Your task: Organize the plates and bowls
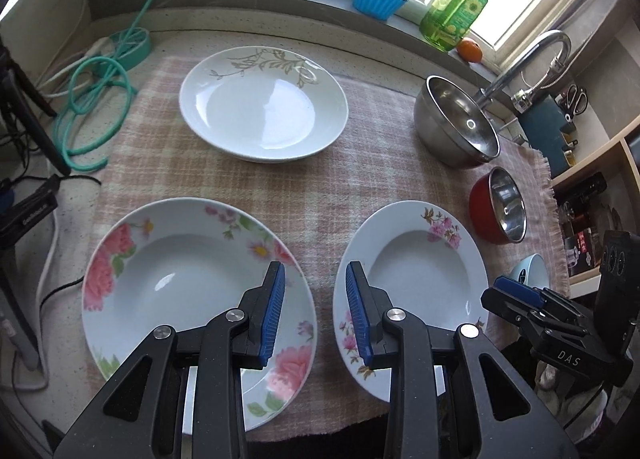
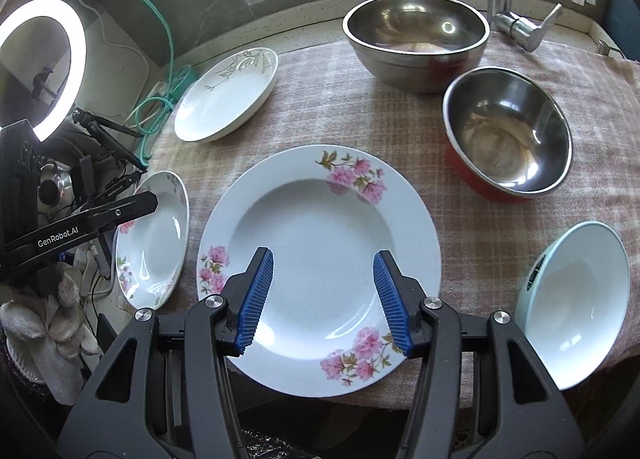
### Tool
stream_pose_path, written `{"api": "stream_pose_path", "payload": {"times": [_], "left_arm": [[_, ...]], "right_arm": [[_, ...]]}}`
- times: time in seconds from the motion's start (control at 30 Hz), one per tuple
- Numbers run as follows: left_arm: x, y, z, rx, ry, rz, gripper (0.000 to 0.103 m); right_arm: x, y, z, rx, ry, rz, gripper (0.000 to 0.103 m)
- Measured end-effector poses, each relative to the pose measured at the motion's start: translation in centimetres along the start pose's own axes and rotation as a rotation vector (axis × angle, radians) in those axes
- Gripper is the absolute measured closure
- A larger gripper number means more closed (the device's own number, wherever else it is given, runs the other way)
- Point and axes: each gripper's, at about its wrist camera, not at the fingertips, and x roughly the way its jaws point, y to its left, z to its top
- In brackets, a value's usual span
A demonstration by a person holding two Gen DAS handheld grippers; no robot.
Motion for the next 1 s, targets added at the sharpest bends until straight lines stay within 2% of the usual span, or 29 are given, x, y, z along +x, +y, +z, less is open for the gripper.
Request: {"api": "stream_pose_path", "payload": {"times": [0.47, 0.73, 0.9, 1.0], "left_arm": [[-3.3, 6.7, -3.3, -0.200, -0.063, 0.085, 0.073], [-4.3, 10.6, -5.4, -0.311, -0.078, 0.141, 0.073], [-4.1, 12.7, -6.4, -0.361, -0.067, 0.163, 0.073], [-3.8, 13.4, -7.0, -0.384, -0.055, 0.149, 0.073]], "right_arm": [[3.6, 6.5, 2.2, -0.168, 0.078, 0.123, 0.048], [6.5, 9.3, 3.1, -0.208, 0.126, 0.190, 0.048], [8.3, 10.9, 3.7, -0.239, 0.155, 0.196, 0.048], [9.2, 11.7, 4.0, -0.259, 0.171, 0.193, 0.048]]}}
